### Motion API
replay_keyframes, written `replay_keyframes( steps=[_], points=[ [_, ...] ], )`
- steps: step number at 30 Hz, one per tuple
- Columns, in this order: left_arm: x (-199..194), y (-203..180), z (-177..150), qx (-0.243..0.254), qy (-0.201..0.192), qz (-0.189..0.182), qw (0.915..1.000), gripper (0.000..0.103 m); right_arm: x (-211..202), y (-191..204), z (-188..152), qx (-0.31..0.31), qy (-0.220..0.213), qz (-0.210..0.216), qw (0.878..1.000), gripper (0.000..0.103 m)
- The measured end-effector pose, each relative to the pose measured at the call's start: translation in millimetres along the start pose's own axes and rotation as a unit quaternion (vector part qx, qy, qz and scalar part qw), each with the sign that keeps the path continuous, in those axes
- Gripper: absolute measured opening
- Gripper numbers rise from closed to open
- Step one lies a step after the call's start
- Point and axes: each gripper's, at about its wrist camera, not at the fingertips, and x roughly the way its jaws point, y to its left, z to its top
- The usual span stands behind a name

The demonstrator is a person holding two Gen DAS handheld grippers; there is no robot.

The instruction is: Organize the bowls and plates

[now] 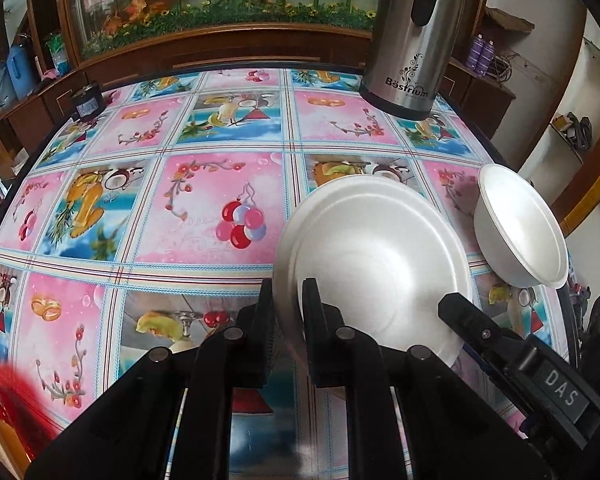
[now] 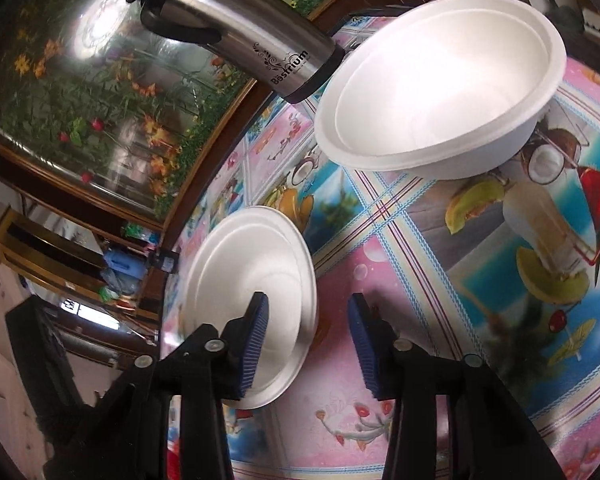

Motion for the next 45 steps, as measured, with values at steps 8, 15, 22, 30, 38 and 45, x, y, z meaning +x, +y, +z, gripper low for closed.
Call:
replay_keyframes(
  steps=[8, 15, 22, 30, 38, 45],
  points=[
    [6, 3, -6, 0.002, -0.002, -0.011, 0.9999, 0.011, 11, 6, -5, -0.027, 0.010, -0.032, 0.999, 0.021],
    [4, 3, -9, 0.004, -0.001, -0.018, 0.9998, 0.011, 12, 16, -11, -0.060, 0.002, -0.042, 0.997, 0.009],
    [1, 10, -15, -0.002, 0.004, -0.027, 0.9996, 0.011, 10, 17, -15, -0.068, 0.001, -0.042, 0.997, 0.009],
    [-12, 20, -30, -0.009, 0.009, -0.034, 0.9993, 0.011, 9, 22, -24, -0.068, 0.006, -0.041, 0.997, 0.009],
    [-23, 36, -51, -0.015, 0.028, -0.049, 0.9983, 0.011, 1, 29, -41, -0.069, 0.023, -0.038, 0.997, 0.009],
    [-41, 41, -71, -0.010, 0.039, -0.058, 0.9975, 0.011, -13, 24, -65, -0.050, 0.032, -0.026, 0.998, 0.008]
  ],
)
